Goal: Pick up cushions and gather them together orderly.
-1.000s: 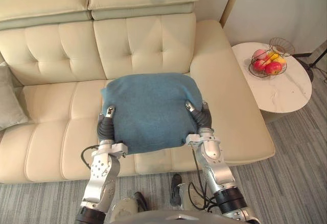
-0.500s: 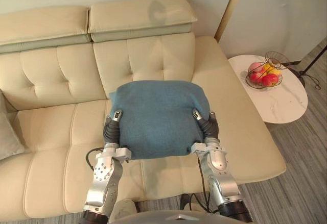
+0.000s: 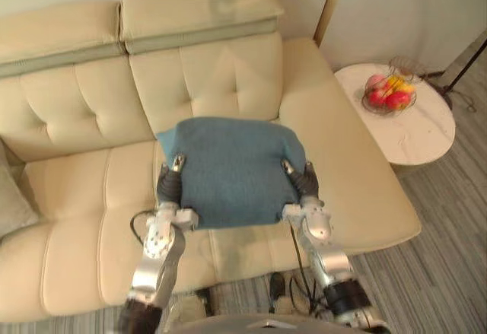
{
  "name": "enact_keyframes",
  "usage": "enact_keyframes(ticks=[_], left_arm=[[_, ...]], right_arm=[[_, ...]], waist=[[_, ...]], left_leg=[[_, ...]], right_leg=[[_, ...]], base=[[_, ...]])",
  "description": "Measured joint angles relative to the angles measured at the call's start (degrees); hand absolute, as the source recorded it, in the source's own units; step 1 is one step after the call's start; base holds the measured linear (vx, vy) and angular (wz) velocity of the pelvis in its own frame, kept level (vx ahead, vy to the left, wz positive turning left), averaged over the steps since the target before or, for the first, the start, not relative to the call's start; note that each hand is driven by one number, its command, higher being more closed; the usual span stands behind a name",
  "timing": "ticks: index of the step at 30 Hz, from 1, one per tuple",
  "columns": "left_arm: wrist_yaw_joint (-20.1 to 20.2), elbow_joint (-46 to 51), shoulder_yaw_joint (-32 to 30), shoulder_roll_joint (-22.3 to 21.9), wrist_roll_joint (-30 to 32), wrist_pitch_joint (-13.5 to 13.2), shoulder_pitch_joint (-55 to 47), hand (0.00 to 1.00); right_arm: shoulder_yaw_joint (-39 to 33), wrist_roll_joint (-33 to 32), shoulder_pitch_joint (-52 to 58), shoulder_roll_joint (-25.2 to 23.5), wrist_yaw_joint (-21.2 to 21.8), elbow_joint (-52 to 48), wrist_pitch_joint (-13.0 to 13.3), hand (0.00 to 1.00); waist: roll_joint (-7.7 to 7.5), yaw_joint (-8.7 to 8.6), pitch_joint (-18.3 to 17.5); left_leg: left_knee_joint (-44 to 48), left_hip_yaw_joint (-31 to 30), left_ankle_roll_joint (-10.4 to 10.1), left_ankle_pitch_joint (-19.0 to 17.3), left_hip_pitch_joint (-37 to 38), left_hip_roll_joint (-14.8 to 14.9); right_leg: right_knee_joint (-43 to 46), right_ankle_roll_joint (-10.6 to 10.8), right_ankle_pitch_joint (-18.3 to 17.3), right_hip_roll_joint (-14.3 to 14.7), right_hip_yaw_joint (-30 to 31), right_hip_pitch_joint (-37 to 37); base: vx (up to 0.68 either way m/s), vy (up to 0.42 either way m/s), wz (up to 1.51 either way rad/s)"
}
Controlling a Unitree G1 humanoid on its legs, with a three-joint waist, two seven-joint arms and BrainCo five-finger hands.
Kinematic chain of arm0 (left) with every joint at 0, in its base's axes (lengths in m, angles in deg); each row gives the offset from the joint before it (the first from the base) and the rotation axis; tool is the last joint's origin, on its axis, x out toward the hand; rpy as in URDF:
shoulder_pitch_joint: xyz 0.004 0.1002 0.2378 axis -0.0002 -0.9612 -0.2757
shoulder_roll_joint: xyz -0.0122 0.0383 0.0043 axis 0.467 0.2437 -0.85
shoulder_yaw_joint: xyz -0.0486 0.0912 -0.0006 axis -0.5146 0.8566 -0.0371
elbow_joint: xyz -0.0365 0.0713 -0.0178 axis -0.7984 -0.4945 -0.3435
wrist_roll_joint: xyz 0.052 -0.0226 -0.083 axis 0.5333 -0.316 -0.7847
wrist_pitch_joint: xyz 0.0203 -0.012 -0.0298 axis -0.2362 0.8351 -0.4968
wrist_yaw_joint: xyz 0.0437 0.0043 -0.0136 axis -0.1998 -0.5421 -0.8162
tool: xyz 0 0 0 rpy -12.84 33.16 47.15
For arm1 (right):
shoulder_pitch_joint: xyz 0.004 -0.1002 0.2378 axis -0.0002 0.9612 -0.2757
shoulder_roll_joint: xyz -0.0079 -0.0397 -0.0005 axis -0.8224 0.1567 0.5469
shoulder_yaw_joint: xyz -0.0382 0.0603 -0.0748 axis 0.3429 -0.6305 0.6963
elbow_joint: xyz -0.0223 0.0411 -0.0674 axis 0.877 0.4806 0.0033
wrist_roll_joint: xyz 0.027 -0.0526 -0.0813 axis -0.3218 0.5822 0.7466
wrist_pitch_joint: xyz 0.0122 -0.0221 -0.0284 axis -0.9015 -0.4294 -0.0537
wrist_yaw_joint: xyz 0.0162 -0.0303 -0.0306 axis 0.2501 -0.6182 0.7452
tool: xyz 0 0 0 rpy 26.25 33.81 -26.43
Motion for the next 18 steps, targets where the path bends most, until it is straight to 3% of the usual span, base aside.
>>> enact_keyframes(ticks=[4, 10, 13, 15, 16, 18], left_arm=[[-3.1, -4.3, -1.6, 2.9, 0.0, -0.5, 12.0, 1.00], [-8.5, -10.8, -2.4, 7.6, 0.1, -0.6, 33.7, 1.00], [-10.8, -16.9, -2.5, 11.2, 2.9, -1.0, 50.6, 1.00], [-12.2, -17.5, -2.9, 12.7, 4.6, -1.7, 56.5, 1.00], [-12.7, -17.5, -4.0, 13.6, 6.2, -2.3, 61.0, 1.00], [-13.6, -17.6, -4.7, 13.6, 7.2, -3.4, 65.6, 1.00]], right_arm=[[-0.4, 0.0, -10.1, 0.2, -3.1, 1.5, -0.3, 1.00], [-6.6, 0.6, -26.1, -2.2, -9.2, 1.5, -1.0, 1.00], [-11.3, 5.5, -39.1, -3.0, -14.3, 1.2, -1.0, 1.00], [-12.6, 8.4, -44.4, -3.1, -17.2, 0.7, -0.6, 1.00], [-14.3, 10.0, -49.7, -3.3, -18.9, 1.1, -0.5, 1.00], [-15.6, 12.1, -54.8, -3.1, -20.8, 1.1, -0.5, 1.00]], waist=[[0.24, 0.76, 4.5], [0.51, 3.25, 9.0], [1.17, 3.42, 10.6], [1.68, 3.60, 11.3], [2.10, 3.98, 13.3], [2.46, 3.77, 13.7]], left_leg=[[-1.0, -0.6, 0.3, 3.1, -5.9, -0.2], [-2.1, -1.7, 0.1, 6.9, -13.0, -0.3], [-4.3, -3.6, -1.0, 9.5, -18.5, -0.4], [-6.2, -4.4, -2.0, 11.1, -20.6, -0.6], [-6.2, -5.2, -1.6, 13.2, -21.4, -0.5], [-6.2, -6.2, -1.3, 14.1, -23.9, -0.5]], right_leg=[[0.1, 0.3, 3.0, -0.1, 0.0, -6.2], [5.3, 0.2, 3.5, -1.0, -1.0, -15.4], [6.9, 0.0, 4.0, -1.2, -2.8, -21.5], [7.5, -0.2, 4.1, -1.3, -3.2, -24.1], [8.5, -0.2, 4.1, -1.2, -3.6, -25.2], [8.8, -0.2, 4.1, -1.4, -4.5, -27.3]], base=[[-0.25, 0.032, 0.05], [-0.19, 0.000, 0.12], [-0.14, -0.017, 0.30], [-0.10, -0.006, 0.20], [-0.06, -0.004, 0.13], [-0.02, -0.002, 0.17]])
